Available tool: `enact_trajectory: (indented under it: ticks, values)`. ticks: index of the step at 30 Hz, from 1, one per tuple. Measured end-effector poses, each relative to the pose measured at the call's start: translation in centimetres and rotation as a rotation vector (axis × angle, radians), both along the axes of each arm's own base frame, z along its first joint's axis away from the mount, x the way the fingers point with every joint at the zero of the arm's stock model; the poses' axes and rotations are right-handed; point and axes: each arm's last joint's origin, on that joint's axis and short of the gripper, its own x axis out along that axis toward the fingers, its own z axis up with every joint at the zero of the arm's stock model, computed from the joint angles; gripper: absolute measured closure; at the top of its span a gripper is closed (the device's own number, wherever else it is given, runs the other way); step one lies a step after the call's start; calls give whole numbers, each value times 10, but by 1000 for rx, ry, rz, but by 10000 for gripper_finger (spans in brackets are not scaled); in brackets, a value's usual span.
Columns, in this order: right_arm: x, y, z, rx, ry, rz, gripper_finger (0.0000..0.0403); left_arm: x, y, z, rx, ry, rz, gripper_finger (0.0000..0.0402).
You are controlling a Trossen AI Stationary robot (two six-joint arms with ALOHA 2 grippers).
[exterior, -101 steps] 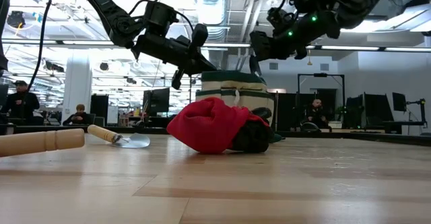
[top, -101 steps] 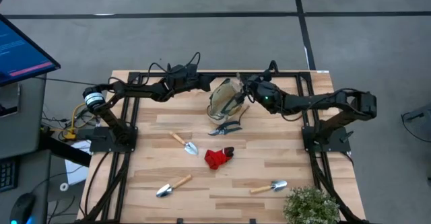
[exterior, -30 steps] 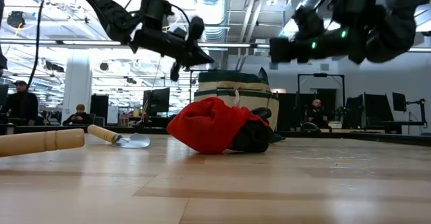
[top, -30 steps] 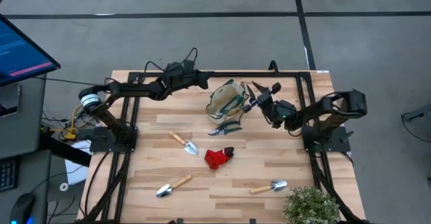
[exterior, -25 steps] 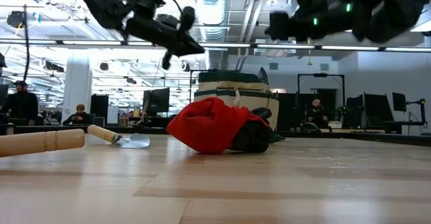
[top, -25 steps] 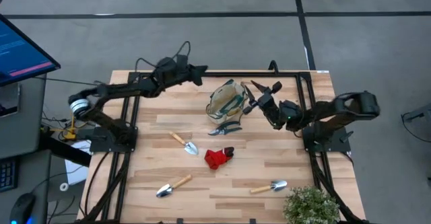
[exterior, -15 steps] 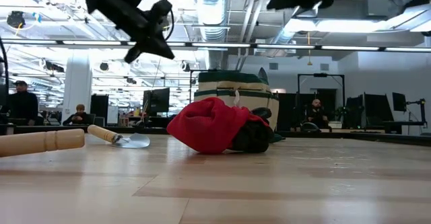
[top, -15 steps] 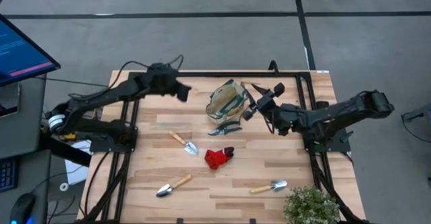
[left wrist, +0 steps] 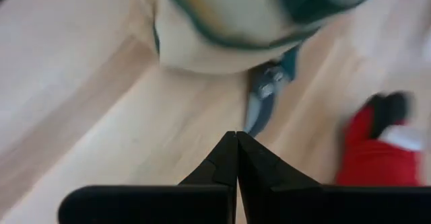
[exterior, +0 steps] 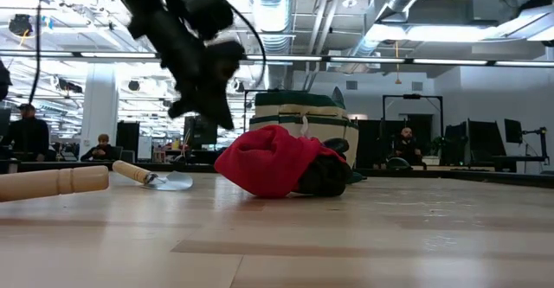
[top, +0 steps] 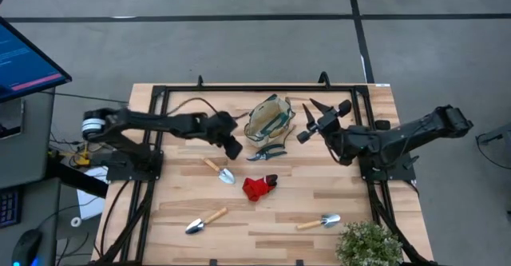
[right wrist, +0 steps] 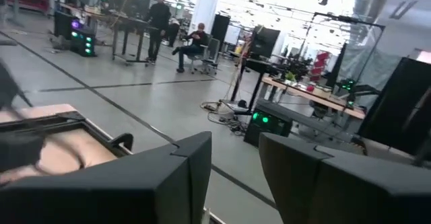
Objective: Pick & Place Garden tools in Gardening bag
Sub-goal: Adjust the gardening bag
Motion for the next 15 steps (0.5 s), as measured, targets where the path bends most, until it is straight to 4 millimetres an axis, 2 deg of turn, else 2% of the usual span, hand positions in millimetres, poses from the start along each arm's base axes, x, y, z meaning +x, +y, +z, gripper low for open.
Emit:
enact_trajectory:
  ticks: [4, 15]
  values:
    - [-6, 6, 3, -16, 28, -18, 284, 15, 4, -14, 10, -13, 7, 399]
    - [-12, 18, 4, -40, 87, -35, 284, 45, 14, -23, -13, -210, 11, 399]
